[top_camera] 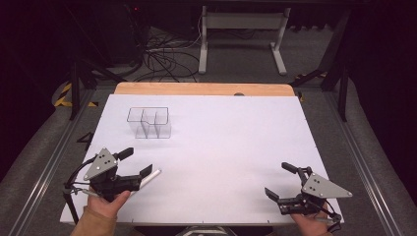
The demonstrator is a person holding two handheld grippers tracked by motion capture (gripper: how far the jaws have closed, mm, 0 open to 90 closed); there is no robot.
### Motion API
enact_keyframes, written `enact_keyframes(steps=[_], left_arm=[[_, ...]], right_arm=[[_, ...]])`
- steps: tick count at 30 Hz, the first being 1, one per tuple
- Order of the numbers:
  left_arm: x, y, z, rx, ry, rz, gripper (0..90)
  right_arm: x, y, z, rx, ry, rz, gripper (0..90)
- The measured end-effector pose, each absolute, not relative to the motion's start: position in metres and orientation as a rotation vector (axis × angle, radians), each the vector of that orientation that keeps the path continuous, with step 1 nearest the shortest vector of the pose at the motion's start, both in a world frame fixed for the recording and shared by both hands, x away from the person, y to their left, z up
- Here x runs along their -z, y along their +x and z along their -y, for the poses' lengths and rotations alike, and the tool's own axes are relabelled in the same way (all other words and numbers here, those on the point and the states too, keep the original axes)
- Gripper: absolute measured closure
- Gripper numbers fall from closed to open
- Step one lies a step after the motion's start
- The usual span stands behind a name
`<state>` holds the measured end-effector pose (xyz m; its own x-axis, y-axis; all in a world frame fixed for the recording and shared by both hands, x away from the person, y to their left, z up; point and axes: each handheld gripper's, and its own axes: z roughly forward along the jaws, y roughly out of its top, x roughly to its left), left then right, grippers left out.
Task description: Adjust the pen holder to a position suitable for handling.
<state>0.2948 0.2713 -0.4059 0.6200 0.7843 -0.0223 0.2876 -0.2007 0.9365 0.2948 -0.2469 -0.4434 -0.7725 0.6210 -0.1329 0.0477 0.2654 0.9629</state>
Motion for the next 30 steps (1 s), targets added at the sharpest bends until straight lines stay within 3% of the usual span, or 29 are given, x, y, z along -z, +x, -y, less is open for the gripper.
enact_keyframes(steps=[12,30], left_arm=[[0.400,0.299,-0.267,-0.582,1.839,-0.889,16.5],[0.387,0.315,-0.264,-0.499,2.120,-1.004,19.6]], right_arm=[[0.443,0.295,0.248,-1.536,0.603,-2.048,6.9],[0.444,0.296,0.246,-1.527,0.595,-2.063,6.9]])
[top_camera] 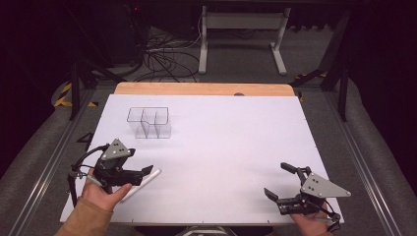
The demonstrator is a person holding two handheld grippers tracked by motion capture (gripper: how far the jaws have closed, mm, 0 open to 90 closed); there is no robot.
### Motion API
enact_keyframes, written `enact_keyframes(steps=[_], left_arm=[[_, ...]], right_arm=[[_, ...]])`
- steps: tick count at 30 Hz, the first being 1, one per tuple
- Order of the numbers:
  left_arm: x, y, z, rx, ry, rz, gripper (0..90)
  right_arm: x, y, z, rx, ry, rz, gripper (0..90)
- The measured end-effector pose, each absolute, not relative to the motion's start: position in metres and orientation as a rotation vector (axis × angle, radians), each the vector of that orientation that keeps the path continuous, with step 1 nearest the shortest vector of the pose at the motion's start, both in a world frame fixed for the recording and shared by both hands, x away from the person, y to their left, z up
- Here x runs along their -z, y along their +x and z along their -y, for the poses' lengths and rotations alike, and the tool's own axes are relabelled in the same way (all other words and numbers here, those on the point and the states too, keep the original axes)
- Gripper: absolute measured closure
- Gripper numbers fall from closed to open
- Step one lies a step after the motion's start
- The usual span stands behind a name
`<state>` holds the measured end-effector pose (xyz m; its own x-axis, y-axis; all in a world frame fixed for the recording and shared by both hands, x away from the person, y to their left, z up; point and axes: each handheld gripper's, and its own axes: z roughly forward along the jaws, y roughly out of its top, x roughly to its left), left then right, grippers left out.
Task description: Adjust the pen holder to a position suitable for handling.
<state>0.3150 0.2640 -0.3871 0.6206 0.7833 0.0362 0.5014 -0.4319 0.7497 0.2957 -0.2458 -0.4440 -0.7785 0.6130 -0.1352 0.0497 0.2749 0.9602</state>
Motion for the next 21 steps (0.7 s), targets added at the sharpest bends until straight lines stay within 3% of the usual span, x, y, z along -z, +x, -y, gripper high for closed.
enact_keyframes(steps=[12,21], left_arm=[[0.3893,0.3228,-0.2668,-0.364,2.212,-1.093,23.0],[0.3926,0.3246,-0.2667,-0.353,2.265,-1.140,26.0]], right_arm=[[0.4444,0.2957,0.2442,-1.522,0.593,-2.072,6.9],[0.4444,0.2955,0.2436,-1.519,0.586,-2.074,6.9]])
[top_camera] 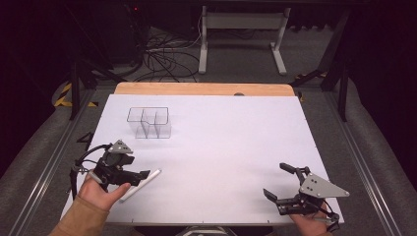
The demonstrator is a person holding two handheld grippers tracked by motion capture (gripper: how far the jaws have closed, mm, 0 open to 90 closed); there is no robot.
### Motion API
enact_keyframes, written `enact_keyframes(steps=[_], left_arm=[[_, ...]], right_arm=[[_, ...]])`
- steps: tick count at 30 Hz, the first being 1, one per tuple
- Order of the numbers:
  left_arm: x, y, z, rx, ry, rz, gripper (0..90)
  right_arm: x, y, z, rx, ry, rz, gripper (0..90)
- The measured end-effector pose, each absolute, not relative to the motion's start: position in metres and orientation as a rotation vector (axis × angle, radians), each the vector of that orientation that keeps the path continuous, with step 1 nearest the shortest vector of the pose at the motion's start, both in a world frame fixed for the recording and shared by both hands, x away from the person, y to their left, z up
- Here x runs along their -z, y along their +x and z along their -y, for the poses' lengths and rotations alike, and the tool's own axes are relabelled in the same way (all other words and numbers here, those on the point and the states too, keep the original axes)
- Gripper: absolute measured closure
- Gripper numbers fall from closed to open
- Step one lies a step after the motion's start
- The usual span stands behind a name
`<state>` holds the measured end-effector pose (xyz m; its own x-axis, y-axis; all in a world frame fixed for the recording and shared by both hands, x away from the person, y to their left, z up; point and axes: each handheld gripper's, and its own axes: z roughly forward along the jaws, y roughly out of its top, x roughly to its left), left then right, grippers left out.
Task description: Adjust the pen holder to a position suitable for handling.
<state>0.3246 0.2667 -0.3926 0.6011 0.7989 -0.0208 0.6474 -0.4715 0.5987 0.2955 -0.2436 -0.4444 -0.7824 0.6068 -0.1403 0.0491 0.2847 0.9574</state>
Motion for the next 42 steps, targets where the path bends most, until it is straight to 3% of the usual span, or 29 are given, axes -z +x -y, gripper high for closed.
enact_keyframes(steps=[22,42], left_arm=[[0.403,0.328,-0.259,-0.357,2.433,-1.177,31.7],[0.420,0.342,-0.254,-0.224,2.570,-1.189,47.0]], right_arm=[[0.445,0.296,0.244,-1.511,0.592,-2.076,6.9],[0.446,0.297,0.243,-1.510,0.582,-2.088,6.9]])
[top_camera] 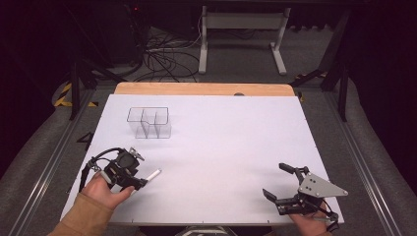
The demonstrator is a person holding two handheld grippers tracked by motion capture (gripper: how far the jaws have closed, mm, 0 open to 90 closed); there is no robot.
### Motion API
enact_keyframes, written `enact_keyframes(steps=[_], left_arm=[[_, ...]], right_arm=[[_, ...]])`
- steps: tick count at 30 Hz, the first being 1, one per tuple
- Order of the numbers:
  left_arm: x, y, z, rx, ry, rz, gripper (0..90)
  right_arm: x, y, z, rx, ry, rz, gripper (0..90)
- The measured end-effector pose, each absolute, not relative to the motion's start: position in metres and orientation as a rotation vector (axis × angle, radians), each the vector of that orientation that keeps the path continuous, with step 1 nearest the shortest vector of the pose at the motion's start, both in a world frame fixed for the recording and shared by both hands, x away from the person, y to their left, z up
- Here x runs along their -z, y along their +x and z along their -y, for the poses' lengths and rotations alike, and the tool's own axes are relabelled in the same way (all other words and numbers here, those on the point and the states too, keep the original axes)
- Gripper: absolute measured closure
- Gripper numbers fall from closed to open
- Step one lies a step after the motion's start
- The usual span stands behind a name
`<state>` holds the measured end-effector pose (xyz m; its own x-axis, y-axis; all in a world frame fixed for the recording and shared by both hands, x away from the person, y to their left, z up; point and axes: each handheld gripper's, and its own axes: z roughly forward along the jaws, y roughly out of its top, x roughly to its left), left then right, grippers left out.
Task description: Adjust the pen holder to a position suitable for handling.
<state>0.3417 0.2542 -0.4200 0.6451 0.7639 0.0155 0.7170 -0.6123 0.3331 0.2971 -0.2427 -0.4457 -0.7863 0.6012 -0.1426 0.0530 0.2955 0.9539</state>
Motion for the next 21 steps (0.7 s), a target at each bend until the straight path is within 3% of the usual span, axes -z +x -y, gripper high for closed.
enact_keyframes(steps=[21], left_arm=[[0.436,0.351,-0.242,-0.216,2.686,-1.188,63.3]], right_arm=[[0.446,0.296,0.244,-1.504,0.582,-2.090,6.9]])
